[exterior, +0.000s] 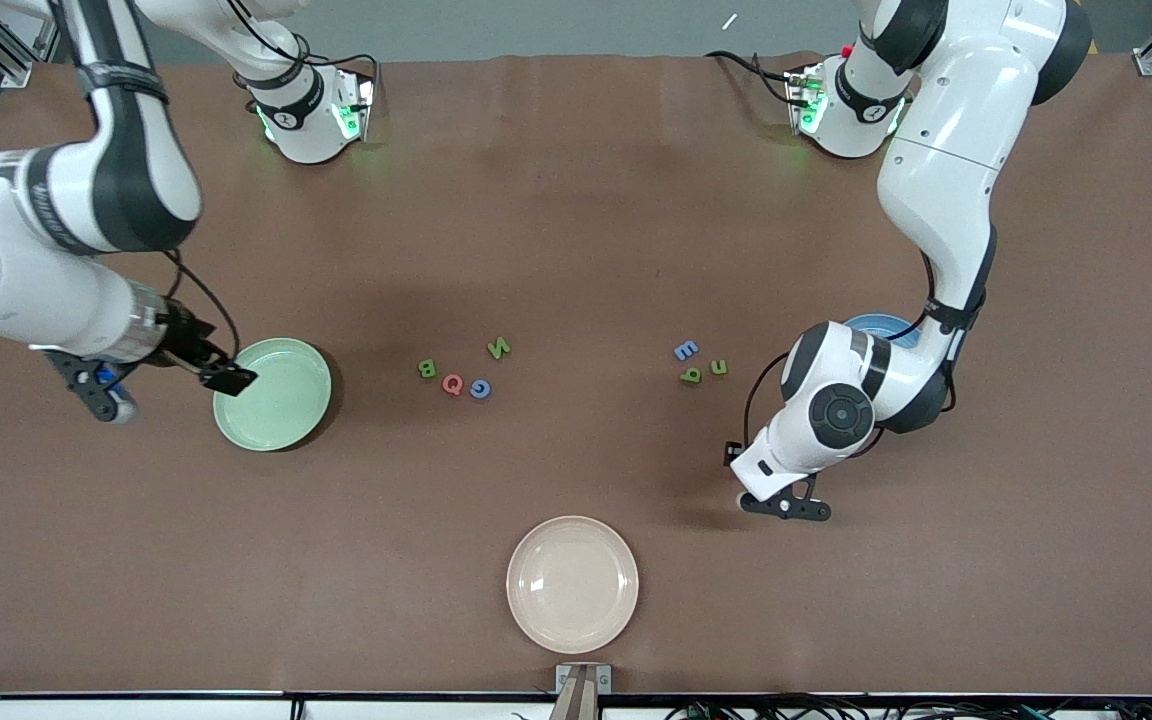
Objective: Sort upper and lower case letters into plates
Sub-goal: 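Grasp the blue x with the left gripper while the right gripper reaches the B, then lift the x with the left gripper while the right gripper grasps the B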
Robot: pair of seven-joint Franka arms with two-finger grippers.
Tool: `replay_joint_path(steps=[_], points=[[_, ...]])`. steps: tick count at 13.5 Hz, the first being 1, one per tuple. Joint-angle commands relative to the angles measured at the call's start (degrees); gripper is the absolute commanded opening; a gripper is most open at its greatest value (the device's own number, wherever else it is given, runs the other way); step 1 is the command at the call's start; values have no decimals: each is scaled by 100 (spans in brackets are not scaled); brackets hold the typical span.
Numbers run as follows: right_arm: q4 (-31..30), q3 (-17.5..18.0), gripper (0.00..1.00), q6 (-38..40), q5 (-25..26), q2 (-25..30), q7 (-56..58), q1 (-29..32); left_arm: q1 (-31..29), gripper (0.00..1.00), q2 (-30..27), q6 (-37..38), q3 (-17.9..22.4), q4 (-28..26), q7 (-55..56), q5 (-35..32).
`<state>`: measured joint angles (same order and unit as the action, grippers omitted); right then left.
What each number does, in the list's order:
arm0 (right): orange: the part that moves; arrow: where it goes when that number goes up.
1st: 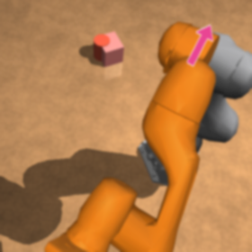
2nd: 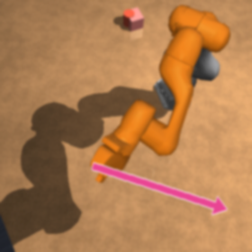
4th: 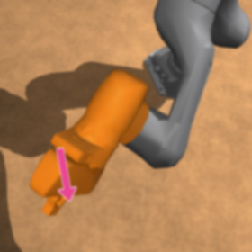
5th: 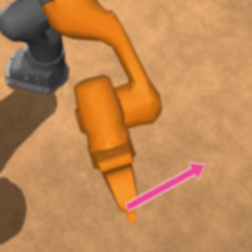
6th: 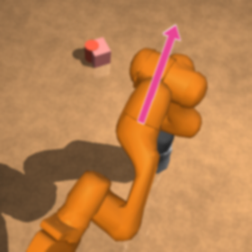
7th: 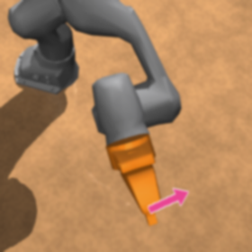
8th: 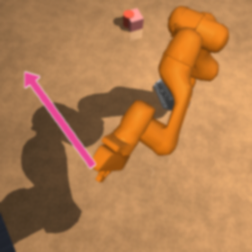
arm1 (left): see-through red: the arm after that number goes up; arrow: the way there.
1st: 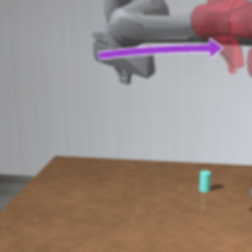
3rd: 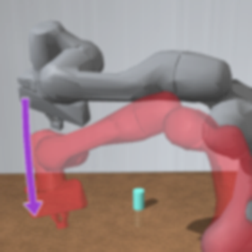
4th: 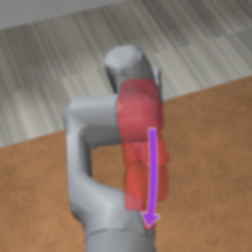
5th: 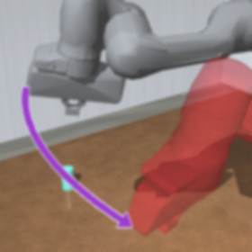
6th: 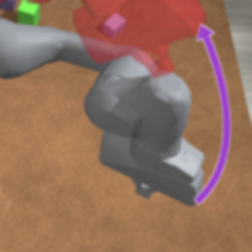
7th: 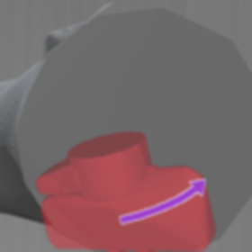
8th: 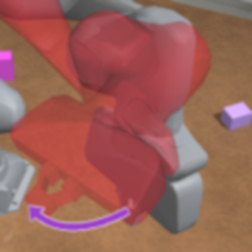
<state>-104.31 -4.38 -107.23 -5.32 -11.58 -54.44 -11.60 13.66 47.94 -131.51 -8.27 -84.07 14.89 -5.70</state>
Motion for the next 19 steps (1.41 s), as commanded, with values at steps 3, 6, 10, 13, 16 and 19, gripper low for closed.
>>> replay_joint_path(steps=[3, 6, 10, 13, 16, 19], points=[[-887, -45, 100, -1454, 22, -204, -1392, -771, 84, 56, 137, -120, 45, 172, 198, -177], [-1136, -45, 100, -2257, 22, -669, -2095, -1167, 84, 50, 137, -130, 45, 172, 277, -299], [-1136, -54, 100, -2794, 31, -1162, -2764, -1528, 84, 38, 172, -156, 36, 172, 444, -335], [-1136, -54, 99, -3031, 48, -1417, -3036, -1757, 84, 33, 172, -156, 45, 163, 585, -335], [-1145, -54, 91, -3190, 48, -1558, -3099, -1819, 84, 25, 172, -156, 45, 163, 647, -344], [-1232, -54, 85, -3436, 48, -1698, -3117, -1898, 67, 16, 15, -104, 36, 163, 647, -335]])
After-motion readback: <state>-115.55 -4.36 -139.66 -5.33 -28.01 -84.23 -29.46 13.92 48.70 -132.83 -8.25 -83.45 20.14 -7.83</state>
